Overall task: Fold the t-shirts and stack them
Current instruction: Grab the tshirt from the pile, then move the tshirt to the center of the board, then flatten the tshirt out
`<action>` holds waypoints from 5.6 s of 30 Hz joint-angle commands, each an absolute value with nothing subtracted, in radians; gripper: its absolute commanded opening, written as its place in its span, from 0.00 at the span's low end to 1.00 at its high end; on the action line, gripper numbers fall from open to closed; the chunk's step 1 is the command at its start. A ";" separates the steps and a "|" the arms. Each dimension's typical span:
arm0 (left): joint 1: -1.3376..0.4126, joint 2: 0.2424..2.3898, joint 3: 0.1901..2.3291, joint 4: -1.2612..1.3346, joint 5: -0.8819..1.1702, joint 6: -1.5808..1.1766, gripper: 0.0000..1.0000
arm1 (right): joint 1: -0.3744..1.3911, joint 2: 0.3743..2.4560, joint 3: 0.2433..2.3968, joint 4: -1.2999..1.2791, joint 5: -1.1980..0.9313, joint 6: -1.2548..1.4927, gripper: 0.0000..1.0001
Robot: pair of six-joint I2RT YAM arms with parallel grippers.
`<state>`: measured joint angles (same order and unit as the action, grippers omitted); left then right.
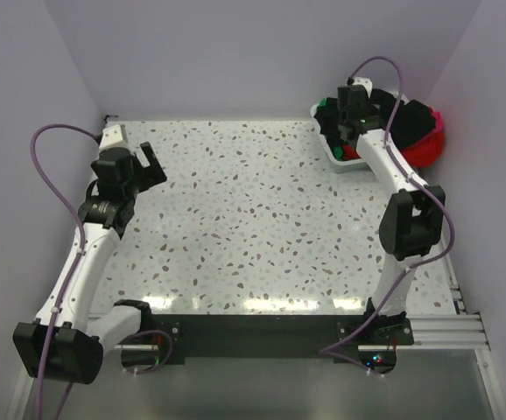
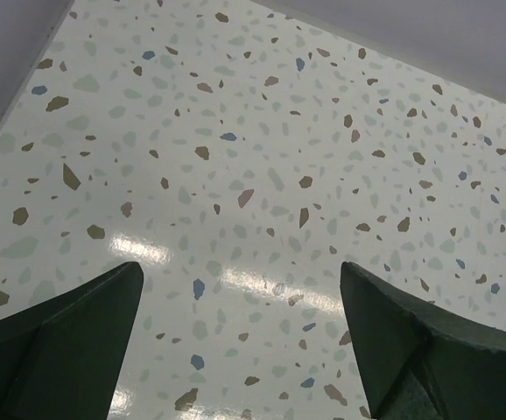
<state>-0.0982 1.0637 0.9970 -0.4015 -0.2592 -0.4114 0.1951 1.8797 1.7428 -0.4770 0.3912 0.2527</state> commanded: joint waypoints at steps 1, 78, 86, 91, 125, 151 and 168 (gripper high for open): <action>-0.094 1.025 1.003 -0.348 -0.230 -0.439 1.00 | 0.183 1.965 1.867 -0.422 0.465 0.229 0.99; -0.094 0.893 0.707 -0.333 0.040 -0.566 0.87 | 0.525 1.615 1.252 -0.404 -0.210 0.454 0.72; -0.130 1.080 0.640 -0.112 0.232 -0.620 0.80 | 0.525 1.618 1.259 -0.383 -0.163 0.529 0.72; -0.215 1.262 0.695 0.029 0.261 -0.649 0.76 | 0.525 1.594 1.243 -0.411 -0.133 0.529 0.72; -0.278 1.341 0.888 0.166 0.152 -0.798 0.00 | 0.416 1.612 1.189 -0.430 -0.163 0.495 0.73; -0.062 1.196 1.118 -0.115 0.103 -0.628 0.00 | 0.365 1.933 1.621 -0.449 -0.206 0.434 0.00; 0.032 0.938 1.318 -0.305 -0.250 -0.462 0.00 | 0.466 1.338 1.584 -0.566 -0.199 0.261 0.00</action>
<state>0.0193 1.0214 1.4151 -0.2481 -0.1055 -0.5011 0.4267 1.4029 1.7424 -0.4843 -0.2028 0.3328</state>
